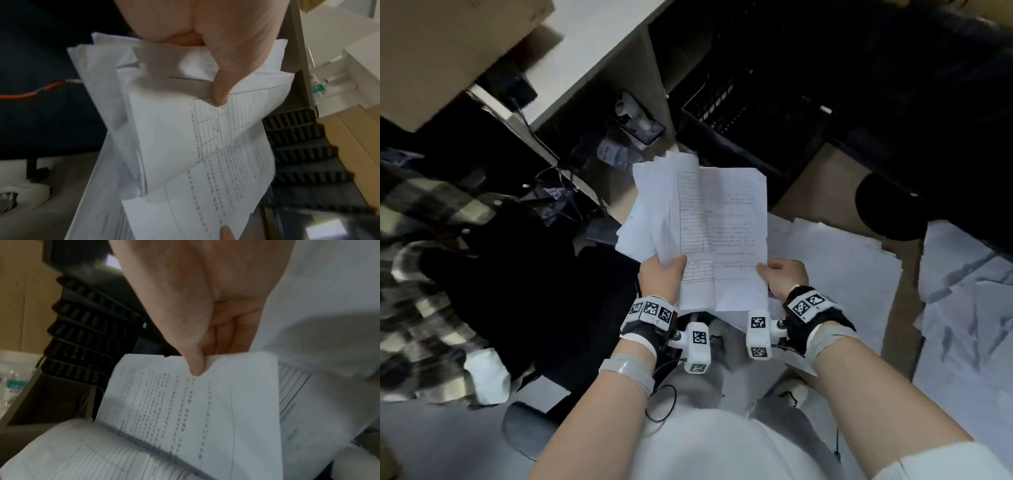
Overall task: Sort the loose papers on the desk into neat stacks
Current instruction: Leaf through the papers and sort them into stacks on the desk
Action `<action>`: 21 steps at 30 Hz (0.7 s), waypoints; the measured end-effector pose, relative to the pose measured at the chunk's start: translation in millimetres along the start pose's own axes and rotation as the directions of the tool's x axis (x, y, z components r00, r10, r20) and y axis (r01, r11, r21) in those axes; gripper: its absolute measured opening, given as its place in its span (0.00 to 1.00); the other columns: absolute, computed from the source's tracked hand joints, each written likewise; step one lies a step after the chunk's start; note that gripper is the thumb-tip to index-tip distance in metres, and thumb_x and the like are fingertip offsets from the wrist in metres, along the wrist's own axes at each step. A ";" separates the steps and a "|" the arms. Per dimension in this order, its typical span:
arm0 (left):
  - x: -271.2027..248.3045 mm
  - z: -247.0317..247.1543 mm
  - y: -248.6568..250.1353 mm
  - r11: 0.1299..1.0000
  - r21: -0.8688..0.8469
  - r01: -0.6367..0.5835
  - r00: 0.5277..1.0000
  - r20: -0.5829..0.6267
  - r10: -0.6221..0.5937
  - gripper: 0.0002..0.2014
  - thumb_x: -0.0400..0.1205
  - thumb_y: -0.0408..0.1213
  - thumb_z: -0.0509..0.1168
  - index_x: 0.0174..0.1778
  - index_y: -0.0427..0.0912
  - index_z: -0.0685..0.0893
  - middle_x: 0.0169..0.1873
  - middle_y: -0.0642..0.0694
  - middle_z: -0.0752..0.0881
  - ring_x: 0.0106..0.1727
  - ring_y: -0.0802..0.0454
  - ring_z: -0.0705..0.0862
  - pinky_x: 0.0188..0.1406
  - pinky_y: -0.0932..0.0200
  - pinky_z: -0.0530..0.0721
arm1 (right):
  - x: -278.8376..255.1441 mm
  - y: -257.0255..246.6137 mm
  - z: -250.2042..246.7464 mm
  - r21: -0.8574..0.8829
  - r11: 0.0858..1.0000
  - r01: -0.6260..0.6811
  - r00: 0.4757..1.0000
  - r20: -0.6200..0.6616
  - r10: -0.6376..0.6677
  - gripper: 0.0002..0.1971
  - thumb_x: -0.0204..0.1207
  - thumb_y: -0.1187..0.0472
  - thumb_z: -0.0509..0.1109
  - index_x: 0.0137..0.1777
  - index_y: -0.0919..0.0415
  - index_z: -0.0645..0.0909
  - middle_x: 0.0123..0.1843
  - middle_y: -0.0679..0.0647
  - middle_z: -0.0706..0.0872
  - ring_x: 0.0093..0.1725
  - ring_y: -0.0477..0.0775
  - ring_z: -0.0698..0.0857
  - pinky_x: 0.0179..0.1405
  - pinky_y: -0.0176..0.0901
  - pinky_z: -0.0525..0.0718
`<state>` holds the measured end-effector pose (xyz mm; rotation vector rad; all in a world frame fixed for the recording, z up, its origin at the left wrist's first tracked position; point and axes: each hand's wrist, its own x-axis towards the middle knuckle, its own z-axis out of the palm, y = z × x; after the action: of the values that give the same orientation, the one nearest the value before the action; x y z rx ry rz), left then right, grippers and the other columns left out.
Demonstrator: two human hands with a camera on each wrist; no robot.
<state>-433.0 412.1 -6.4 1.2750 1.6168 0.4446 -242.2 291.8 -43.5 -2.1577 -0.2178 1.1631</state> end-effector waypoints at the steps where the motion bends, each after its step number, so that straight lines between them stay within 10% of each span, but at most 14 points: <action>1: 12.6 -14.8 -2.1 1.000 -0.016 0.004 0.999 -0.042 -0.004 0.02 0.75 0.40 0.74 0.38 0.48 0.88 0.38 0.53 0.90 0.45 0.50 0.90 0.48 0.54 0.88 | 3.9 -8.6 14.9 -0.015 1.000 0.008 1.000 0.006 -0.008 0.13 0.73 0.55 0.74 0.38 0.66 0.88 0.38 0.61 0.92 0.39 0.62 0.90 0.44 0.56 0.91; 11: 68.2 -95.0 -20.4 0.996 -0.072 0.046 0.985 -0.163 -0.057 0.04 0.76 0.42 0.74 0.43 0.47 0.90 0.40 0.52 0.92 0.45 0.52 0.91 0.52 0.46 0.91 | 34.7 -64.8 109.8 -0.035 0.999 -0.039 0.998 -0.049 0.037 0.11 0.75 0.60 0.68 0.32 0.62 0.78 0.30 0.60 0.78 0.32 0.58 0.79 0.33 0.41 0.74; 15: 74.9 -96.9 -22.0 0.994 -0.095 0.052 0.993 -0.104 -0.062 0.07 0.76 0.40 0.76 0.47 0.44 0.92 0.42 0.48 0.93 0.46 0.50 0.92 0.52 0.45 0.91 | 46.6 -78.6 136.3 0.009 0.999 -0.045 0.996 0.083 0.044 0.18 0.69 0.56 0.70 0.53 0.68 0.86 0.54 0.65 0.89 0.54 0.68 0.88 0.57 0.57 0.86; 17: 76.4 -93.8 -22.7 0.994 -0.093 0.048 0.996 -0.076 -0.055 0.08 0.74 0.41 0.78 0.47 0.45 0.92 0.42 0.49 0.93 0.46 0.51 0.92 0.51 0.46 0.91 | 41.4 -82.8 136.9 0.004 0.999 -0.051 0.995 0.081 0.050 0.31 0.76 0.56 0.73 0.77 0.67 0.73 0.74 0.63 0.79 0.69 0.64 0.82 0.65 0.46 0.78; 21: 76.9 -74.2 -18.1 0.994 -0.093 0.048 0.999 -0.005 -0.049 0.11 0.70 0.41 0.82 0.45 0.44 0.92 0.41 0.50 0.93 0.44 0.55 0.92 0.49 0.54 0.91 | 22.5 -85.2 119.8 0.163 0.986 0.029 0.988 0.142 -0.053 0.27 0.74 0.56 0.77 0.72 0.59 0.77 0.65 0.56 0.85 0.62 0.57 0.86 0.67 0.54 0.83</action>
<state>-502.4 493.6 -23.4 1.1632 1.6113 0.4891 -310.3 423.7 -51.0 -1.9224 -0.2238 1.2717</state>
